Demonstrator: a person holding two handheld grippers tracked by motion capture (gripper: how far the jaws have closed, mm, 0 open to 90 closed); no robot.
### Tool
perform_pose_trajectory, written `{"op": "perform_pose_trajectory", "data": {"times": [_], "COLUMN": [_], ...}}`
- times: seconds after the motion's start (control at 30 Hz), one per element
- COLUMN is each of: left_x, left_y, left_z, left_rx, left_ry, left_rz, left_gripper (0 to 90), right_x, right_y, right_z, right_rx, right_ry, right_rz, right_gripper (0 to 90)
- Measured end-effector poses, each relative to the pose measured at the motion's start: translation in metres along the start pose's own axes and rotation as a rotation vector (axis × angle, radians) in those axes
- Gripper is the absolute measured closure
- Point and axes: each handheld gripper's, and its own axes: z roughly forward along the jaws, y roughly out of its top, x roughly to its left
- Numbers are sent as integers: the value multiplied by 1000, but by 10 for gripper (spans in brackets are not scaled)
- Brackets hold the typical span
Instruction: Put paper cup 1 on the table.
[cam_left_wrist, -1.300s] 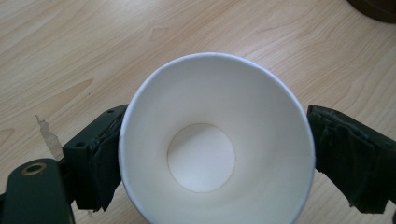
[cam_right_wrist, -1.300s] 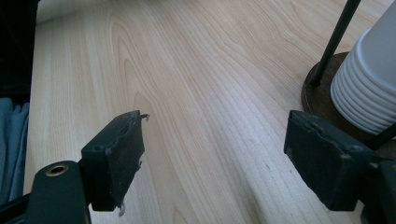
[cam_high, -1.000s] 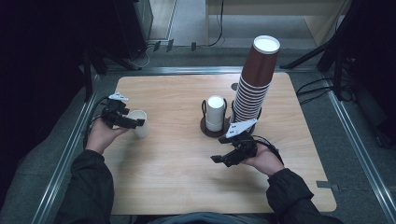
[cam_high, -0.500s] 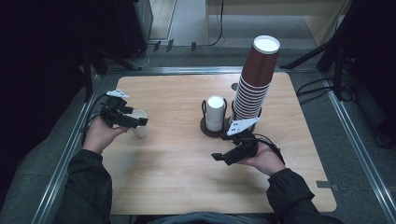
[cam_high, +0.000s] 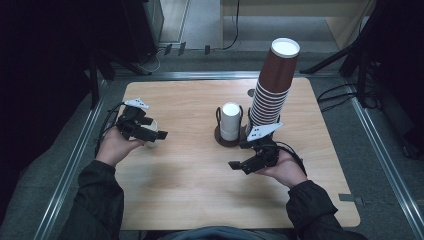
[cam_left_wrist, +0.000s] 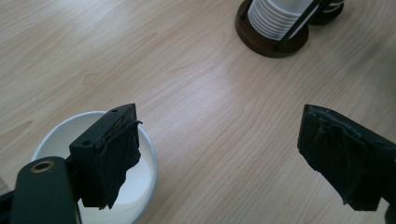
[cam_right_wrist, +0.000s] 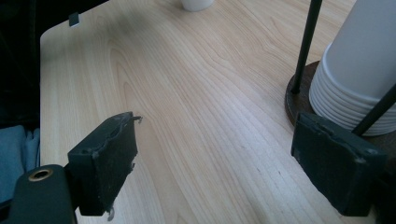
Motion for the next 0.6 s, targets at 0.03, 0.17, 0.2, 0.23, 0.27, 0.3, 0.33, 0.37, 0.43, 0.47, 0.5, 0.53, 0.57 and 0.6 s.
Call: {"op": "perform_pose_trajectory", "data": {"times": [0.03,0.17,0.2,0.23,0.27,0.3,0.33,0.37,0.43,0.47,0.5,0.53,0.57,0.6], "left_x": [-3,-10,-11,-14,-15,-17,-20,-22,-26,-29,-31,-34,-36,-37], "left_y": [0,1,1,1,1,1,1,1,2,2,2,2,2,2], "left_z": [1,4,5,6,7,8,10,12,14,16,17,19,21,23], "left_rx": [2,8,8,12,13,17,18,21,25,30,36,38,41,43], "left_ry": [-1,-14,-17,-21,-24,-32,-33,-43,-54,-63,-76,-81,-94,-106], "left_rz": [3,19,18,21,24,28,30,37,42,49,57,62,63,64], "left_gripper": [130,134,134,134,134,134,134,134,133,118,118,114,111,107], "right_x": [0,-1,-2,-2,-2,-2,-2,-1,-1,-1,-1,-1,-1,-1], "right_y": [0,0,-1,-1,-2,-3,-3,-4,-5,-6,-6,-6,-6,-6], "right_z": [-1,-7,-8,-9,-11,-13,-14,-17,-20,-24,-24,-26,-28,-30], "right_rx": [-2,-1,2,5,6,8,9,11,14,8,8,7,5,1], "right_ry": [-2,-10,-13,-16,-18,-19,-23,-27,-39,-43,-43,-49,-54,-56], "right_rz": [2,13,14,18,23,25,27,28,38,44,44,46,46,48], "right_gripper": [146,161,166,167,171,177,180,185,187,187,187,188,194,198]}}
